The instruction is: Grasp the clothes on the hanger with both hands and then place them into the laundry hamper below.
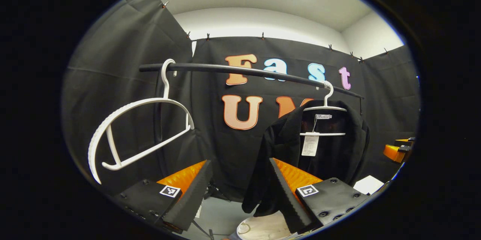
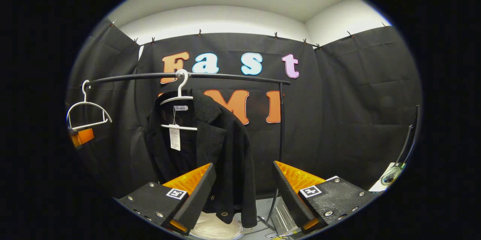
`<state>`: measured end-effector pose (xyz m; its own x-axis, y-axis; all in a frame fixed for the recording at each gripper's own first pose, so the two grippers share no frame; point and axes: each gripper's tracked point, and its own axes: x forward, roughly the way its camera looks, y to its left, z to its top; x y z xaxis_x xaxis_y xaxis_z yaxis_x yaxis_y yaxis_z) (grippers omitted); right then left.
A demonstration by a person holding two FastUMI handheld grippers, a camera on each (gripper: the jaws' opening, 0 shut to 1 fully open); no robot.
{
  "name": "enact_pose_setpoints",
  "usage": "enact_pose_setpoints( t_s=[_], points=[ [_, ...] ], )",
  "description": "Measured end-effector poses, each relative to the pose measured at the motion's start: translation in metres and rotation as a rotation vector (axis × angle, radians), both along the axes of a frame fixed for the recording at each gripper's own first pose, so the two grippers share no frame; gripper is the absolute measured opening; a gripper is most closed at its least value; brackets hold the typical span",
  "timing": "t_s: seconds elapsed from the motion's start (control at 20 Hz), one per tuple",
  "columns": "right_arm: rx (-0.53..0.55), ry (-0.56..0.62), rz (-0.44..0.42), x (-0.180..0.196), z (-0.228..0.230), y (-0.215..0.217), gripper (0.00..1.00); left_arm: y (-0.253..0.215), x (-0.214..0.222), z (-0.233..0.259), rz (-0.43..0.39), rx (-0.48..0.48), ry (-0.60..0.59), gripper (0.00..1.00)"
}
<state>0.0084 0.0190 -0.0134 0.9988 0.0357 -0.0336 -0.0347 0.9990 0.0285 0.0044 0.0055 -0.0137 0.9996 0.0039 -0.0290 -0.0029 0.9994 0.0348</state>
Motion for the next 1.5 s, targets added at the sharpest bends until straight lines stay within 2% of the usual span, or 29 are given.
enact_pose_setpoints(
  t_s=[0.5, 0.55, 0.6, 0.65, 0.75, 0.8, 0.85, 0.9, 1.35, 1.4, 1.45, 1.5],
  points=[
    [0.005, 0.049, 0.071, 0.051, -0.027, 0.042, 0.93, 0.007, 0.008, -0.013, 0.013, 0.008, 0.027, 0.96],
    [0.001, 0.055, 0.074, 0.058, -0.031, 0.044, 0.99, 0.008, 0.009, -0.014, 0.016, 0.008, 0.029, 0.97],
    [-0.003, 0.057, 0.075, 0.064, -0.033, 0.045, 0.93, 0.009, 0.009, -0.015, 0.019, 0.010, 0.031, 0.97],
    [-0.001, 0.059, 0.078, 0.071, -0.036, 0.048, 0.93, 0.010, 0.009, -0.017, 0.021, 0.011, 0.032, 0.97],
    [0.010, 0.072, 0.085, 0.085, -0.043, 0.052, 0.93, 0.015, 0.009, -0.018, 0.030, 0.012, 0.035, 0.96],
    [0.018, 0.081, 0.087, 0.091, -0.046, 0.054, 0.99, 0.016, 0.008, -0.019, 0.034, 0.012, 0.037, 0.96],
    [0.027, 0.086, 0.092, 0.097, -0.048, 0.056, 0.93, 0.018, 0.008, -0.020, 0.039, 0.013, 0.038, 0.96],
    [0.040, 0.088, 0.098, 0.103, -0.049, 0.058, 0.99, 0.021, 0.008, -0.021, 0.045, 0.014, 0.040, 0.96],
    [0.118, 0.119, 0.113, 0.136, -0.061, 0.072, 1.00, 0.035, 0.011, -0.030, 0.086, 0.017, 0.055, 0.97],
    [0.119, 0.121, 0.118, 0.138, -0.062, 0.074, 0.91, 0.035, 0.011, -0.030, 0.087, 0.021, 0.056, 0.97],
    [0.120, 0.123, 0.121, 0.140, -0.062, 0.075, 0.95, 0.035, 0.012, -0.031, 0.087, 0.024, 0.057, 0.97],
    [0.123, 0.125, 0.122, 0.141, -0.063, 0.075, 0.84, 0.034, 0.013, -0.031, 0.085, 0.024, 0.057, 0.97]
  ],
)
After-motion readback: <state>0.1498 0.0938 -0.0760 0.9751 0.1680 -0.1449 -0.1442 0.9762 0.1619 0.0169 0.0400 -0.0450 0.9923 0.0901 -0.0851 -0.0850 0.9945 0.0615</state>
